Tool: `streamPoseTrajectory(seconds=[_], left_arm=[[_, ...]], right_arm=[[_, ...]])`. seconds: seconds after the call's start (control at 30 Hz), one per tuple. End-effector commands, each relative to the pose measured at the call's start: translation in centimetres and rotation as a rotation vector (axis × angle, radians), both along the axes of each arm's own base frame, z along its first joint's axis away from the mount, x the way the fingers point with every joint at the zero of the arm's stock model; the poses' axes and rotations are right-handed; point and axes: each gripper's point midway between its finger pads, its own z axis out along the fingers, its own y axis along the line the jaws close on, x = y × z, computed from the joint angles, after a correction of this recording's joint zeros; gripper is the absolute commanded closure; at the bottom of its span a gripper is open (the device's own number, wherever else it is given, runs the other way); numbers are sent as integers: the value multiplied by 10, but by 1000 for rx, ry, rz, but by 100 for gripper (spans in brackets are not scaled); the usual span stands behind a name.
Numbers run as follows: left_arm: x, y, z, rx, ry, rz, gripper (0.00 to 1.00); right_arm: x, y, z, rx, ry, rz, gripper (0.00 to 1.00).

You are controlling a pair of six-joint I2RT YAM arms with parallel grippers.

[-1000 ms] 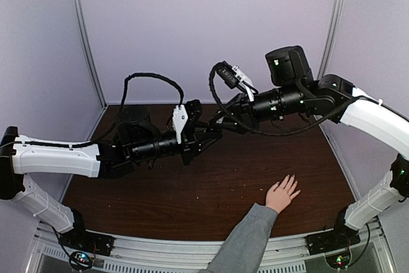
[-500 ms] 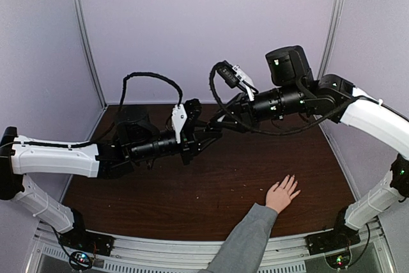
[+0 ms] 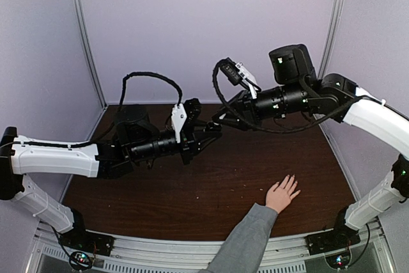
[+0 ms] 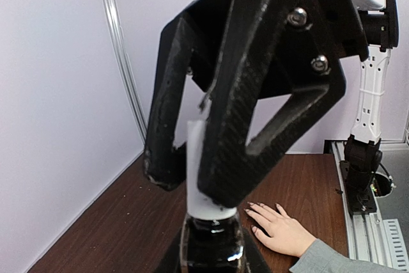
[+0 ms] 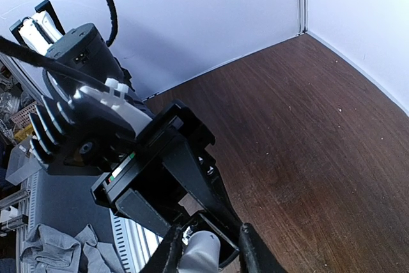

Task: Paint the nails
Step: Unscrew the nail polish bottle cap from the nail polish bottle.

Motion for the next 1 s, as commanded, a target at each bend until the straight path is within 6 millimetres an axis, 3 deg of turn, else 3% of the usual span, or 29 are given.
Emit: streamPoseTrajectory(seconds=[0.0, 0.47, 0.73, 0.97], left_arm=[[-2, 5, 24, -68, -47, 11, 100], [-1, 8, 31, -92, -57, 24, 100], [0, 10, 32, -101, -59, 34, 100], [-1, 7, 29, -91, -49, 17, 100]], right_arm=[[-1, -7, 22, 46, -38, -10, 69], [1, -5, 15, 35, -19, -12, 65], [1, -6, 16, 38, -23, -13, 72], [-3, -4, 20, 53, -33, 19, 85]])
